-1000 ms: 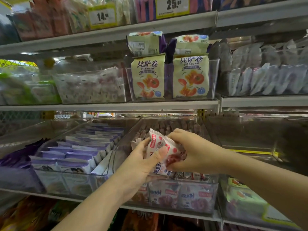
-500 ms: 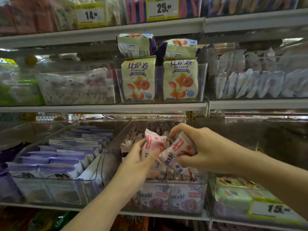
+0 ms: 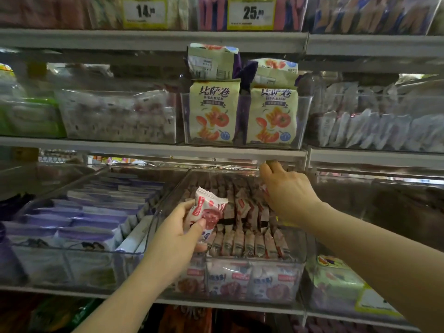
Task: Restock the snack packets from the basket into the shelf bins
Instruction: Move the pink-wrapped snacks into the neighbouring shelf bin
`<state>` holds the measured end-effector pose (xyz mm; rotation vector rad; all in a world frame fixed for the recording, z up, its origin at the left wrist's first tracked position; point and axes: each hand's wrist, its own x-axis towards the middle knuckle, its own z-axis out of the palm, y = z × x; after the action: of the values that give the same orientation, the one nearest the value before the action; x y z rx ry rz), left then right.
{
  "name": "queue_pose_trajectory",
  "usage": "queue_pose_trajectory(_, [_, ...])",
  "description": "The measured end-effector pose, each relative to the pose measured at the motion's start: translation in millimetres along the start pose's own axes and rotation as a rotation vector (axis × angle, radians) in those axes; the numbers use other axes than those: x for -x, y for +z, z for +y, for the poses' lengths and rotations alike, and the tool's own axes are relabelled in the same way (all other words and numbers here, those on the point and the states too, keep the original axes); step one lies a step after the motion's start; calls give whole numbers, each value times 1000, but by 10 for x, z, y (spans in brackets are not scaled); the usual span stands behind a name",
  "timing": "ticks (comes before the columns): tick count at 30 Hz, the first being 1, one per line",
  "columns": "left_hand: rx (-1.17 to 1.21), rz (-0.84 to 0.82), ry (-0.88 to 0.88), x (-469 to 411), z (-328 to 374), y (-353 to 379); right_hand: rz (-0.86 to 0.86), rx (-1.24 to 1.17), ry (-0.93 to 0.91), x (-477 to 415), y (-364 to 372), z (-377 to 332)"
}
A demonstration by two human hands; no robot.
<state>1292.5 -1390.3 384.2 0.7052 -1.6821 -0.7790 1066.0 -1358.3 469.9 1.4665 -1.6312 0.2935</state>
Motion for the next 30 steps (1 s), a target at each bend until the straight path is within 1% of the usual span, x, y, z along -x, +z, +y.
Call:
queue_pose_trajectory(2, [-20, -4, 10, 8, -2, -22, -125, -110, 62, -93, 46, 7])
queue_pose_trajectory(4, [-11, -10, 10, 15, -12, -47, -305, -227, 110, -147, 79, 31])
queue_pose_trajectory(6, [1, -18, 5, 17, -28, -66, -491, -324, 110, -148, 95, 61])
queue_pose_trajectory(7, [4, -18, 9, 15, -36, -70, -558, -351, 100, -138, 90, 78])
queue_pose_trajectory(9, [1, -19, 24, 9, -40, -72, -598, -360, 67, -107, 48, 110])
queue_pose_trajectory(11, [-7, -26, 40, 5, -18, -69, -541, -334, 54, -81, -8, 130])
queue_pose_trajectory(13, [-50, -30, 54, -3, 0, -84, -429, -288, 62, -42, -57, 122])
queue_pose_trajectory(15, [-153, -15, 90, -22, 26, -133, -271, -201, 37, 23, -102, 81])
queue_pose_trajectory(18, [-355, 5, 241, -85, 112, -246, -31, -55, -96, 136, -197, 19])
queue_pose_trajectory(20, [-530, -13, 358, -146, 173, -321, 94, -95, -166, 215, -287, -16])
queue_pose_trajectory(22, [-770, -7, 451, -219, 218, -388, 201, -257, -206, 279, -390, -94])
queue_pose_trajectory(23, [-857, -22, 468, -261, 235, -415, 219, -341, -214, 300, -434, -165])
queue_pose_trajectory(24, [-924, -67, 460, -304, 253, -437, 195, -425, -209, 301, -464, -252])
queue_pose_trajectory(27, [-1108, -244, 371, -414, 246, -459, 17, -685, -167, 244, -424, -534])
queue_pose_trajectory(28, [-1164, -265, 349, -441, 225, -457, -20, -731, -159, 207, -380, -616])
queue_pose_trajectory(30, [-1266, -236, 357, -482, 174, -450, -55, -770, -143, 124, -276, -763])
